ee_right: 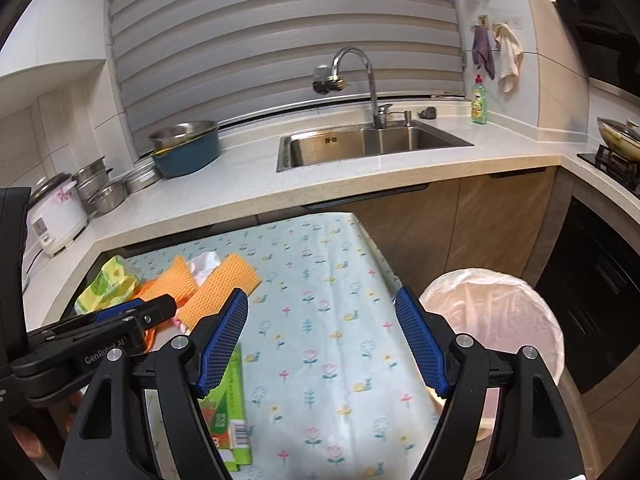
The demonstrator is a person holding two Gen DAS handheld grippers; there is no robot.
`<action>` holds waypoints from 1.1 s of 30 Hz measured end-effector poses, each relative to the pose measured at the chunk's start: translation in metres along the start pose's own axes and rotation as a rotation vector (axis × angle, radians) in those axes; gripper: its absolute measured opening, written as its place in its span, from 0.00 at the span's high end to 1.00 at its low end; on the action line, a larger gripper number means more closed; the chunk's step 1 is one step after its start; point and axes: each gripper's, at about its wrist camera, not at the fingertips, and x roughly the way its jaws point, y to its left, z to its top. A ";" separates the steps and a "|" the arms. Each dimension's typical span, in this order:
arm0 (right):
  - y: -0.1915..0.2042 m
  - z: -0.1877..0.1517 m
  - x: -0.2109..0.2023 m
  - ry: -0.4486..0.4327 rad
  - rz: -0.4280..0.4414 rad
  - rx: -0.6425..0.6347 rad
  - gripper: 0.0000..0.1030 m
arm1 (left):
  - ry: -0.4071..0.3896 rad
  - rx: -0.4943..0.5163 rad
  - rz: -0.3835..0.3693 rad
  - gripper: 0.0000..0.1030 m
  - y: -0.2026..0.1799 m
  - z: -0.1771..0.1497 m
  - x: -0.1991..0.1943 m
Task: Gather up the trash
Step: 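Move both grippers back over the table, then grasp the orange snack wrapper with the left gripper while the right grasps the green wasabi box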
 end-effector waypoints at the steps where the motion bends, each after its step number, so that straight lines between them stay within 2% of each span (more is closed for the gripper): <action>1: 0.005 -0.002 0.003 0.008 0.006 -0.005 0.29 | 0.001 -0.007 0.012 0.57 0.008 -0.001 -0.001; 7: 0.041 -0.021 0.022 0.069 0.044 -0.043 0.29 | 0.019 -0.055 0.073 0.54 0.053 -0.011 0.001; 17: 0.086 -0.059 0.060 0.176 0.072 -0.099 0.23 | 0.063 -0.143 0.202 0.30 0.126 -0.031 0.017; 24: 0.101 -0.077 0.089 0.244 0.066 -0.113 0.23 | 0.114 -0.210 0.251 0.25 0.171 -0.042 0.038; 33: 0.109 -0.091 0.118 0.299 0.052 -0.123 0.23 | 0.180 -0.222 0.242 0.24 0.188 -0.047 0.069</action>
